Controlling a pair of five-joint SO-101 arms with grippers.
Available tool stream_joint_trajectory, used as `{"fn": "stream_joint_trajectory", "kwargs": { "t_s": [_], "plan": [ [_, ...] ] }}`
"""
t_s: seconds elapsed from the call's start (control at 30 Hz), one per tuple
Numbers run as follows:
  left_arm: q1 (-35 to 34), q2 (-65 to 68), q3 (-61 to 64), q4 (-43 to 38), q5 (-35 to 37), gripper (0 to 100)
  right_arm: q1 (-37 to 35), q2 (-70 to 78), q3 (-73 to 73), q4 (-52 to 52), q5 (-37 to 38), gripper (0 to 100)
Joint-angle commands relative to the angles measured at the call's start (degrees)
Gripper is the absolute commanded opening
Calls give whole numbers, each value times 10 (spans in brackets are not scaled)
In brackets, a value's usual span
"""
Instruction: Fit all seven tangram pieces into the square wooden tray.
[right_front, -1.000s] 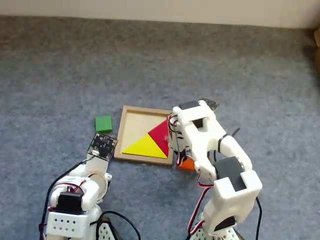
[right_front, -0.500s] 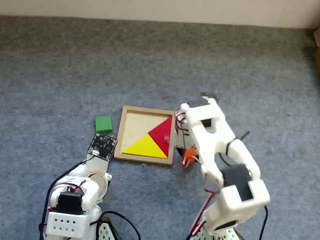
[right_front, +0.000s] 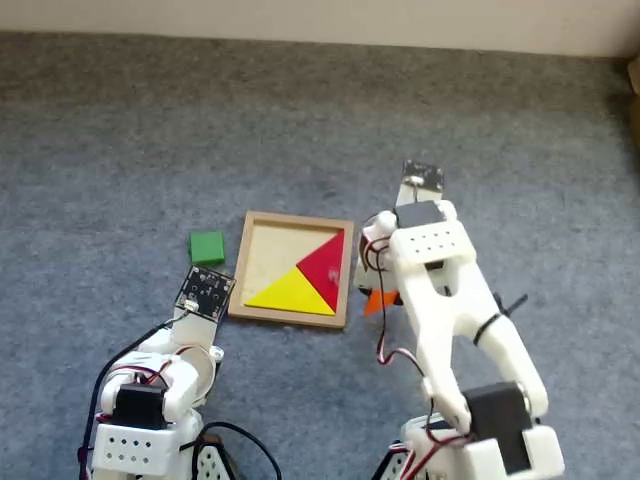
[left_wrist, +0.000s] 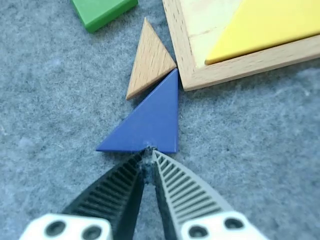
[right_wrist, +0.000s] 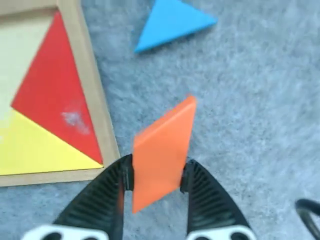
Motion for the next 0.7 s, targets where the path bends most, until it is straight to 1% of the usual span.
{"fn": "stream_joint_trajectory", "kwargs": {
  "t_s": [0.0,0.1,0.27,0.43,0.53,0.67],
  "plan": [
    [0,-22,11,4,-2,7,-16,-77,-8,-5,5,7],
    [0,-22,11,4,-2,7,-55,-113,-7,-51,4,7],
    [0,-22,11,4,-2,7,-128,-129,-4,-162,4,5],
    [0,-22,11,4,-2,7,-155,-128,-7,-215,4,5],
    [0,-22,11,4,-2,7,-178,-126,0,-264,4,5],
    [0,-22,11,4,-2,7,-208,-88,38,-314,4,5]
  ]
}}
